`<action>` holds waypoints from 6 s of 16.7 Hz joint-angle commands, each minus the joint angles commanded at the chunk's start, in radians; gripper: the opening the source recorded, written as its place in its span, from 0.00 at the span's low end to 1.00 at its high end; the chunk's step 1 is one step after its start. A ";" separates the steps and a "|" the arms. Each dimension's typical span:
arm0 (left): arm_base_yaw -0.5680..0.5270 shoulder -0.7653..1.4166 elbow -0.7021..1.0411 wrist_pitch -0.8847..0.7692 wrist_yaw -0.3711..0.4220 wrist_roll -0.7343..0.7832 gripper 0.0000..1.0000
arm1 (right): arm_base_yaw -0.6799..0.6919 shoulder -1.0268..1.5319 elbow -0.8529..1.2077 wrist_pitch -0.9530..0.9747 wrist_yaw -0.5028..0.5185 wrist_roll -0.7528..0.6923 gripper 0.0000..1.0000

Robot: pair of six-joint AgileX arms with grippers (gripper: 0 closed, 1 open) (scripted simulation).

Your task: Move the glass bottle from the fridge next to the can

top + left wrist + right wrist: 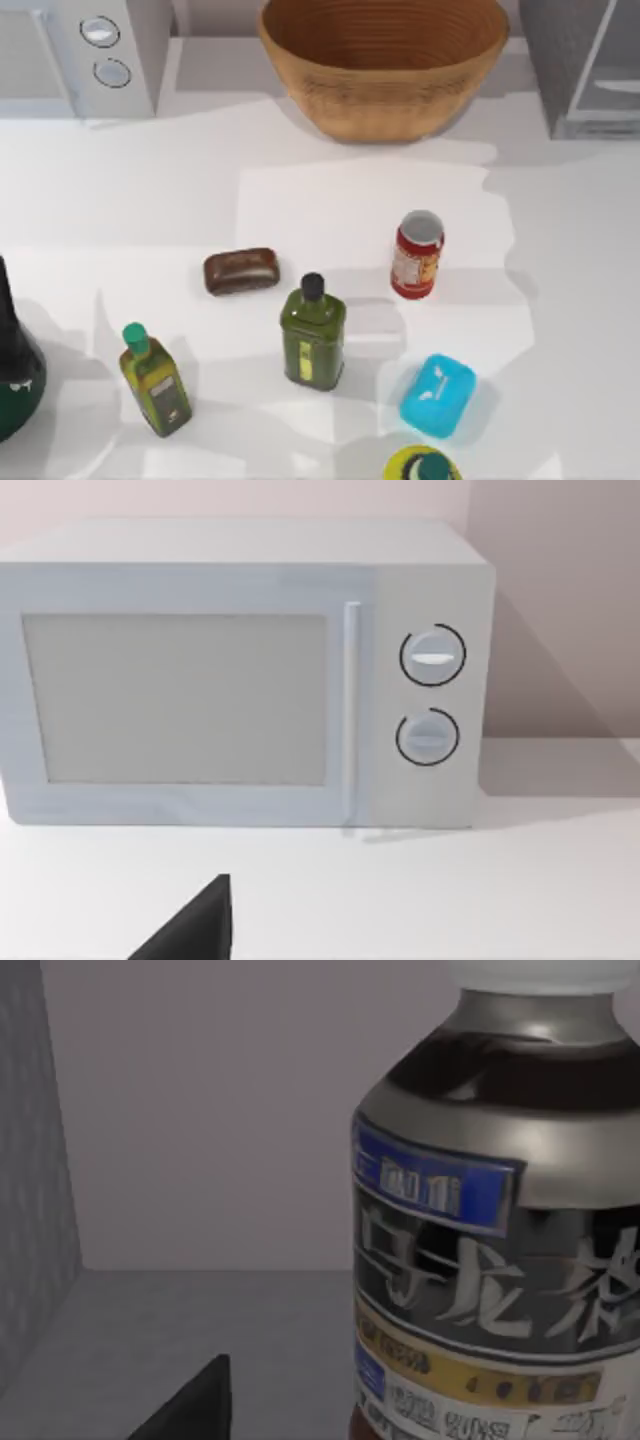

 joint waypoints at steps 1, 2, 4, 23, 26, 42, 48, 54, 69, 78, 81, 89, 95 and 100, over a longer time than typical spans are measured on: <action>0.000 0.000 0.000 0.000 0.000 0.000 1.00 | 0.002 0.016 0.029 -0.012 0.003 0.000 1.00; 0.000 0.000 0.000 0.000 0.000 0.000 1.00 | 0.004 0.035 0.063 -0.027 0.006 0.000 1.00; 0.000 0.000 0.000 0.000 0.000 0.000 1.00 | 0.010 0.076 0.138 -0.061 0.012 -0.001 1.00; 0.000 0.000 0.000 0.000 0.000 0.000 1.00 | 0.022 0.143 0.265 -0.122 0.025 -0.001 0.17; 0.000 0.000 0.000 0.000 0.000 0.000 1.00 | 0.022 0.143 0.265 -0.122 0.025 -0.001 0.00; 0.000 0.000 0.000 0.000 0.000 0.000 1.00 | 0.018 0.034 0.309 -0.274 0.023 0.001 0.00; 0.000 0.000 0.000 0.000 0.000 0.000 1.00 | 0.016 0.021 0.293 -0.269 0.020 0.004 0.00; 0.000 0.000 0.000 0.000 0.000 0.000 1.00 | -0.018 -0.160 0.013 -0.180 -0.019 0.010 0.00; 0.000 0.000 0.000 0.000 0.000 0.000 1.00 | -0.024 -0.373 -0.352 -0.025 -0.031 0.008 0.00; 0.000 0.000 0.000 0.000 0.000 0.000 1.00 | 0.494 -0.328 -0.667 0.336 0.485 0.000 0.00; 0.000 0.000 0.000 0.000 0.000 0.000 1.00 | 0.621 -0.337 -0.762 0.423 0.612 -0.005 0.00; 0.000 0.000 0.000 0.000 0.000 0.000 1.00 | 0.652 -0.342 -0.791 0.446 0.643 -0.006 0.00; 0.000 0.000 0.000 0.000 0.000 0.000 1.00 | 0.653 -0.343 -0.792 0.447 0.644 -0.007 0.23; 0.000 0.000 0.000 0.000 0.000 0.000 1.00 | 0.653 -0.343 -0.792 0.447 0.644 -0.007 0.60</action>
